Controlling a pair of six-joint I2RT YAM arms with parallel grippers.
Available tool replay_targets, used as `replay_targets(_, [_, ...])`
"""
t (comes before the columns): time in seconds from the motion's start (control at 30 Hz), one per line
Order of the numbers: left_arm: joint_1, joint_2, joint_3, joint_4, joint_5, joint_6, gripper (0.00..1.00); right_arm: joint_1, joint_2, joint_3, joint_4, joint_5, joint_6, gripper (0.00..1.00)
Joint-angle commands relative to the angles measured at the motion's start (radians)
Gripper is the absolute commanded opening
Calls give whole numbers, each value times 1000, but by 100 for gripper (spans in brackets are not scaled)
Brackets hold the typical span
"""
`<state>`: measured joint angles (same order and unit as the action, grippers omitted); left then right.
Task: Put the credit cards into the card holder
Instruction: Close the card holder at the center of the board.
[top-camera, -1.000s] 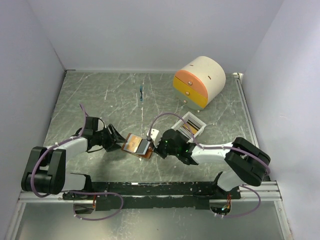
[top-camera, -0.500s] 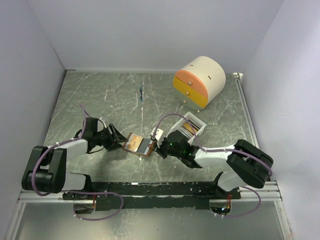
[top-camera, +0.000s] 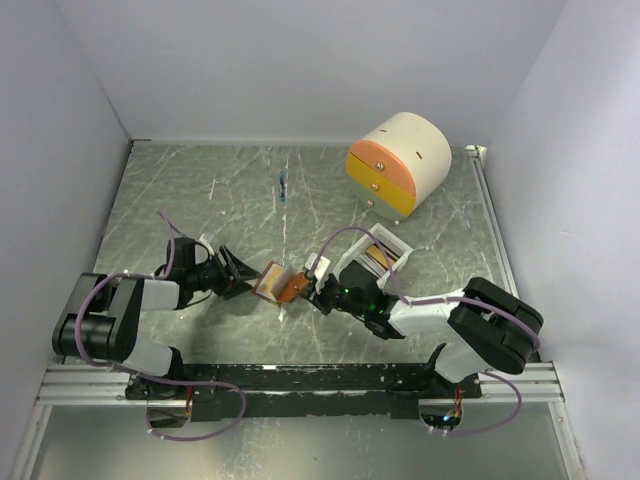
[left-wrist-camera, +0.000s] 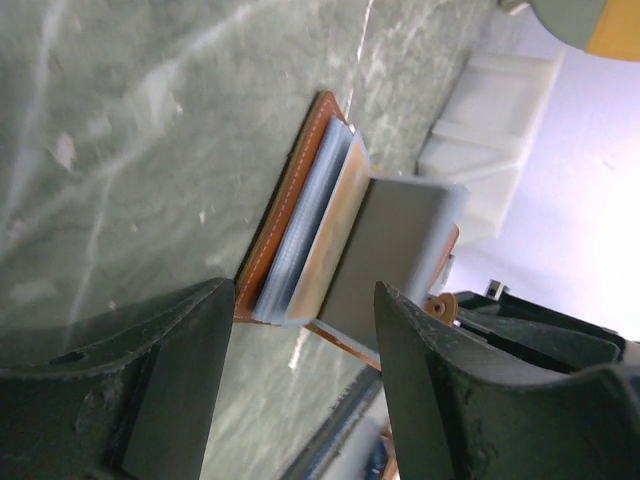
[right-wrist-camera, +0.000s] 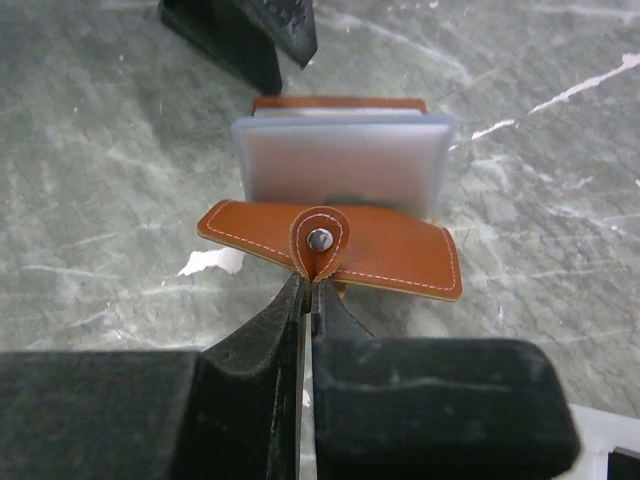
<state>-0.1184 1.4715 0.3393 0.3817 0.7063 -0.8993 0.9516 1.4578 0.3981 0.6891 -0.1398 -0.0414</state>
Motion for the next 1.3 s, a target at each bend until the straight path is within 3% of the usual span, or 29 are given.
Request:
replay_targets(0.0, [-23, 12, -80, 221, 180, -202, 68, 10, 37, -5, 84, -22, 8, 0])
replay_targets(0.17, [-45, 62, -156, 529, 231, -400, 68, 10, 45, -8, 99, -20, 2, 0])
replay_targets(0.33, [-74, 118, -186, 699, 227, -495, 67, 11, 42, 3, 94, -27, 0, 0])
replay_targets(0.7, [-95, 75, -189, 631, 190, -448, 65, 11, 62, 30, 114, -35, 10, 0])
replay_targets(0.77, [-95, 28, -169, 545, 172, -407, 64, 10, 55, 14, 132, -35, 16, 0])
replay_targets(0.87, [-97, -102, -32, -42, 13, -108, 68, 10, 41, 9, 107, -31, 10, 0])
replay_targets(0.93, [-100, -166, 37, -250, -122, 18, 69, 10, 26, -5, 103, -22, 8, 0])
replay_targets(1.07, [-99, -215, 82, -345, -225, 62, 70, 10, 6, -24, 111, -17, 11, 0])
replay_targets(1.27, [-102, -101, 87, -284, -170, 45, 70, 10, 12, -21, 119, -25, 12, 0])
